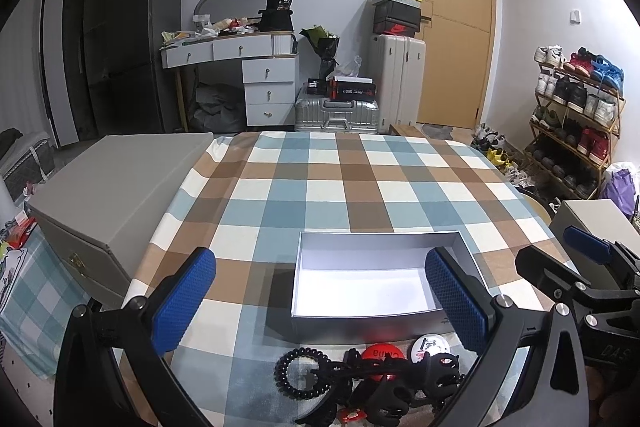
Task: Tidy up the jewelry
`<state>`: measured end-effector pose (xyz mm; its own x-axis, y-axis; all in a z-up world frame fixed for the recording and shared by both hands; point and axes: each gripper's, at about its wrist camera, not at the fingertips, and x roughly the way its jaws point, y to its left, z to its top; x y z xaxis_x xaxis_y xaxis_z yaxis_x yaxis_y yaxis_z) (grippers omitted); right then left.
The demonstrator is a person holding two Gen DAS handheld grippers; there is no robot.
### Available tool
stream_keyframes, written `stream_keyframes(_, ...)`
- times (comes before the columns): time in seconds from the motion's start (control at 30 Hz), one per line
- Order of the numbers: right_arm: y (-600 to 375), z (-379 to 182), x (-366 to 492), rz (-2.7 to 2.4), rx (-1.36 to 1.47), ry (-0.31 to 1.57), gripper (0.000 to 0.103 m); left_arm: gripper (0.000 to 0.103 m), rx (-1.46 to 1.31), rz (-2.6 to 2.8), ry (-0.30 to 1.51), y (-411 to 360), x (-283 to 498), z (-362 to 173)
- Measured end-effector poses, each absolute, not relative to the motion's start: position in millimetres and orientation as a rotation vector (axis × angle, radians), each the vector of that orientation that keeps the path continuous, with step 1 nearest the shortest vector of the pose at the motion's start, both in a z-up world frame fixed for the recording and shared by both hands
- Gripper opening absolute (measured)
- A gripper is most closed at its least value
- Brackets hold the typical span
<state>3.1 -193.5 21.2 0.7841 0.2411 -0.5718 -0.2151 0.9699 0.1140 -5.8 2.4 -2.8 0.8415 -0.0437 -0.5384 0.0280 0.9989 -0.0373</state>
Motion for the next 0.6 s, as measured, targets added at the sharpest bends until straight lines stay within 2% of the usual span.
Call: stream_keyframes(0.6,-195.4,19.1,3.8,0.241,0.05,0.634,0.103,0.102,-0.027,-0.034,0.576,5.3,-5.8,-3.4)
